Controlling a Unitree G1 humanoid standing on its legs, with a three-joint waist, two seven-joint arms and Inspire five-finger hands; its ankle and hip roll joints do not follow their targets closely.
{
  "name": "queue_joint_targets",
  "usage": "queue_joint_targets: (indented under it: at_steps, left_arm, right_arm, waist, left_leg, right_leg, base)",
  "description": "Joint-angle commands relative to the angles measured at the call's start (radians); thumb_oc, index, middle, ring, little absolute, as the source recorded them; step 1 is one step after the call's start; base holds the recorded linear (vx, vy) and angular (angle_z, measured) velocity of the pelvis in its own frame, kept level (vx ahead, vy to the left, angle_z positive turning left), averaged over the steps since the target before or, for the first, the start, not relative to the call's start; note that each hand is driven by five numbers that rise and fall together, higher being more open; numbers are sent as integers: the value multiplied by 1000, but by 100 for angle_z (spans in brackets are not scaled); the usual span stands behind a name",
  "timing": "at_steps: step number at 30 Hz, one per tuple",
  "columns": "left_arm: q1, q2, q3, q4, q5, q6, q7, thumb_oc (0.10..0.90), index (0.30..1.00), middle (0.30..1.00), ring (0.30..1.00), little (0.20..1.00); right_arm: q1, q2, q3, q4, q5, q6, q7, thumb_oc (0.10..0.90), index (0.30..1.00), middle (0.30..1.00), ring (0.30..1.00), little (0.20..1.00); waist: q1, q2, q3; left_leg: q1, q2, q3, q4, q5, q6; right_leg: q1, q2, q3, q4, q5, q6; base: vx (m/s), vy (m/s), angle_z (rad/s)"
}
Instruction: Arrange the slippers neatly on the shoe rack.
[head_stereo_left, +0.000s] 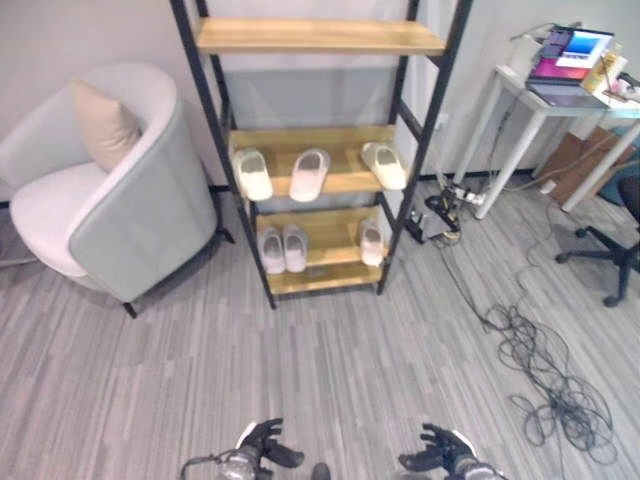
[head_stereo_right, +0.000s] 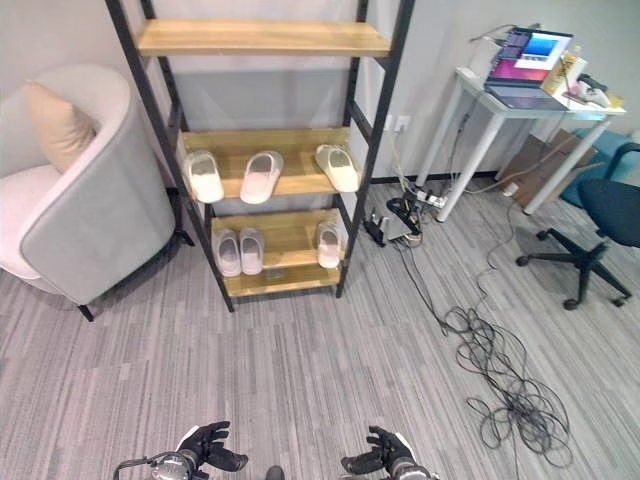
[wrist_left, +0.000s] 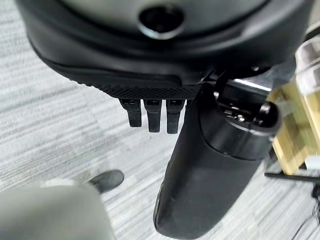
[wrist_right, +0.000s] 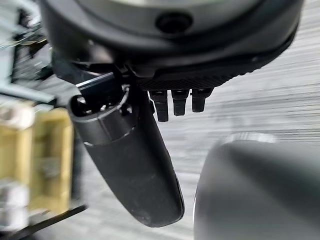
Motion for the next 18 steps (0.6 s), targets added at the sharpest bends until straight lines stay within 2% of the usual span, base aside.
queue_joint_targets:
  at_steps: [1,4,7,9,10,11,13,15,18]
  left_arm:
    - [3,-12,8,-14,28,-29,-2,800,900,900,900,900]
    - [-1,-21,7,-5,31,-33,1,800,900,900,900,900]
    - [15,-30,7,14,45,-32,-5,800,900,900,900,900]
    - [28,-28,17,22,39,-29,-10,800,900,900,900,900]
    - [28,-28,17,21,39,-29,-10,800,900,900,900,900]
    - [22,-24,16,12,26,-27,-8,800,900,900,900,900]
    - [14,-19,19,7,18,-22,-3,800,900,900,900,900]
    - [12,-18,18,3,13,-23,-1,800,900,900,900,900]
    - [3,-19,13,-5,6,-24,1,800,900,900,900,900]
  right_arm:
    - [-9,-42,0,6,3,-14,-7,800,900,900,900,900]
    - [-9,-47,-1,13,2,-9,-6,800,900,900,900,900]
    - [8,-48,1,24,-5,-7,-1,800,900,900,900,900]
    - [23,-50,1,29,-2,-9,-1,800,900,900,900,900]
    - [23,-50,1,29,-2,-9,-1,800,900,900,900,900]
    - [24,-57,-3,19,16,-12,-8,800,900,900,900,900]
    - [22,-64,-3,12,31,-13,-15,800,900,900,900,900]
    - [22,-67,-4,13,37,-11,-17,800,900,900,900,900]
    - [26,-70,-10,22,54,-13,-17,800,900,900,900,900]
  waist:
    - [-47,-30,-6]
    - [-73,-34,8]
    - [-71,-37,-12]
    - [-66,-29,-26]
    - [-68,-29,-26]
    - [-64,-44,-12]
    - [-57,-61,2]
    - [-53,-67,8]
    - [-35,-70,13]
  left_leg:
    - [-12,11,-25,142,-137,-97]
    - [53,14,-63,140,-179,-115]
    - [80,23,-84,165,-191,-131]
    - [57,62,-92,256,-114,-185]
    - [56,62,-93,259,-115,-186]
    - [-36,88,-70,441,-15,-221]
    - [-94,112,-41,549,2,-214]
    - [-121,122,-27,569,9,-208]
    - [-184,121,9,477,-49,-180]
  right_leg:
    - [23,16,12,-298,235,27]
    - [1,27,56,-389,281,50]
    - [41,30,70,-393,290,30]
    - [97,55,61,-407,270,-1]
    - [98,55,60,-408,270,-2]
    - [143,53,64,-421,252,-31]
    - [183,57,68,-437,232,-57]
    - [200,57,69,-439,224,-65]
    - [246,65,75,-453,188,-63]
  base:
    - [401,-152,20]
    - [312,-137,38]
    - [320,-201,66]
    - [290,-227,66]
    - [155,-207,53]
    - [137,-196,34]
    - [133,-184,17]
    - [123,-84,-11]
    - [246,-32,-1]
